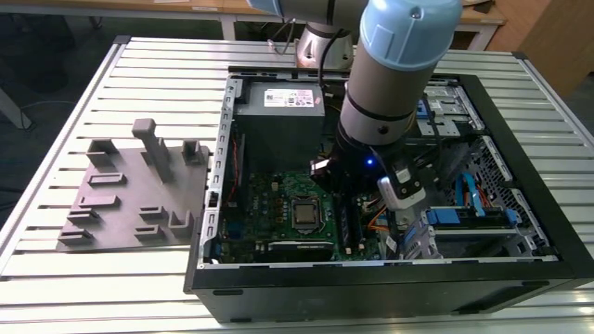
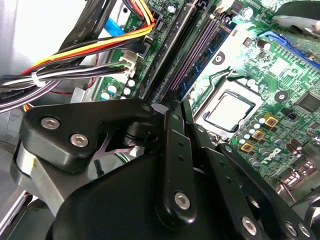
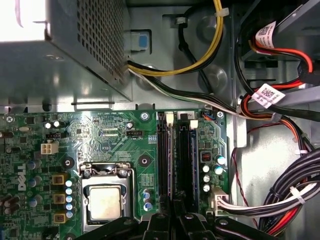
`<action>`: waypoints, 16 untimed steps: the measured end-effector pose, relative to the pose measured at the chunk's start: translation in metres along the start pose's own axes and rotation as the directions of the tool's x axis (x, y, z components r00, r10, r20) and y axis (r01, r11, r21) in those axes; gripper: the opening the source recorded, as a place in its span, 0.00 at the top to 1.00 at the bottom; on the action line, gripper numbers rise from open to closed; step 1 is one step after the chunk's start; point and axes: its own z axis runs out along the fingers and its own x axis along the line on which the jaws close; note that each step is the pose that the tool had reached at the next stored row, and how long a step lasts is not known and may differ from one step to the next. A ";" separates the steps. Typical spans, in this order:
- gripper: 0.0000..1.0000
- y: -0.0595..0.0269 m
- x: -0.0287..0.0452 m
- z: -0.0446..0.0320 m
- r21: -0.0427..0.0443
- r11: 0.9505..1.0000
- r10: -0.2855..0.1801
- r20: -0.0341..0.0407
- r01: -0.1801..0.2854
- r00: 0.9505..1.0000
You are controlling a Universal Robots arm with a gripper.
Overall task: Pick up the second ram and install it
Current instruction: 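Insert the second ram into the second slot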
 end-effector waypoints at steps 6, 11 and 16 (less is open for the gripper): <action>0.86 0.0000 -0.0016 -0.0001 0.000 1.000 -0.012 -0.001 0.012 1.000; 0.86 0.0001 -0.0029 0.0002 0.000 0.999 -0.032 -0.003 0.032 0.999; 0.86 0.0000 -0.0029 0.0025 0.000 0.999 -0.036 -0.003 0.036 0.999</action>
